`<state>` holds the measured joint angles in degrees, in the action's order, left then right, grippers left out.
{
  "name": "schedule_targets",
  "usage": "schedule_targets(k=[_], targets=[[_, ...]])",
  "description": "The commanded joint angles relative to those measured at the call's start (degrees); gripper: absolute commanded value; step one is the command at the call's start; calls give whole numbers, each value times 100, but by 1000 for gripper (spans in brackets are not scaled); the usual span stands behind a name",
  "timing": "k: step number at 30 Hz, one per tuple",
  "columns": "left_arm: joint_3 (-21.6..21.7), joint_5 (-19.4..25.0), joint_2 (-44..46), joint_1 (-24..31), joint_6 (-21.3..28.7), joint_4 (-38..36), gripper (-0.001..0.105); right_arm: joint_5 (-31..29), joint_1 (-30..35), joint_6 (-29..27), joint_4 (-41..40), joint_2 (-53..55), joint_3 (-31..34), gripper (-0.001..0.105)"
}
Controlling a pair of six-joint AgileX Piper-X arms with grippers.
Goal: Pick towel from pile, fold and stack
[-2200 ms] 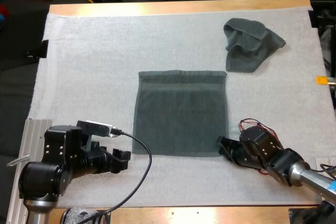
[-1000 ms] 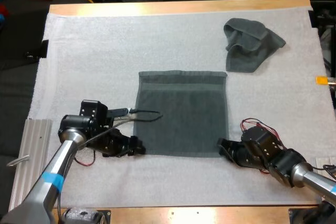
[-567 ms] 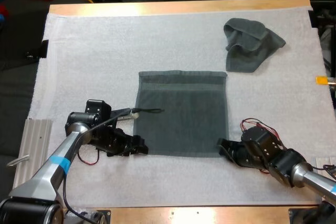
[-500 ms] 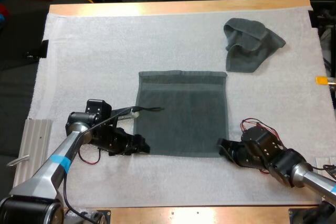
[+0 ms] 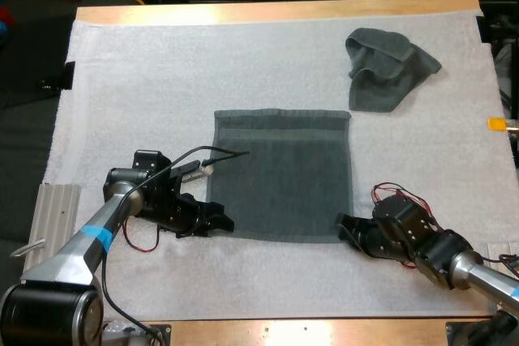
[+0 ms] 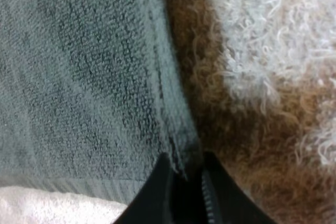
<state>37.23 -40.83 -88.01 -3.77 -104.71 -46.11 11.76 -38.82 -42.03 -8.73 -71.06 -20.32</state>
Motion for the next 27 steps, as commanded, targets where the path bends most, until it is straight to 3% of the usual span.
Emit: schedule_targets(k=[1,5,6,11,14,22,25,26,27], targets=[[-106,17,-173,-68,22,122,52,1,-13,-63,-44,62,0,1],[-106,241,-173,-68,81,109,34,1,-13,-63,-44,62,0,1],[-106,555,-173,-68,87,94,26,1,-13,-63,-44,62,0,1],[-106,664,-173,-68,218,61,23,1,-13,-63,-44,62,0,1],[-106,525,-173,-68,444,-183,1,138,-13,-63,-44,62,0,1],[-106,322,187,-416,719,-503,0,-273,-452,-63,-51,392,0,1],[-106,897,473,-902,783,-703,0,-424,-791,-63,-90,529,0,1],[-106,1372,659,-1174,787,-854,0,-469,-903,-63,-215,606,0,1],[-106,1428,716,-1241,814,-905,0,-492,-933,-63,-297,641,0,1]])
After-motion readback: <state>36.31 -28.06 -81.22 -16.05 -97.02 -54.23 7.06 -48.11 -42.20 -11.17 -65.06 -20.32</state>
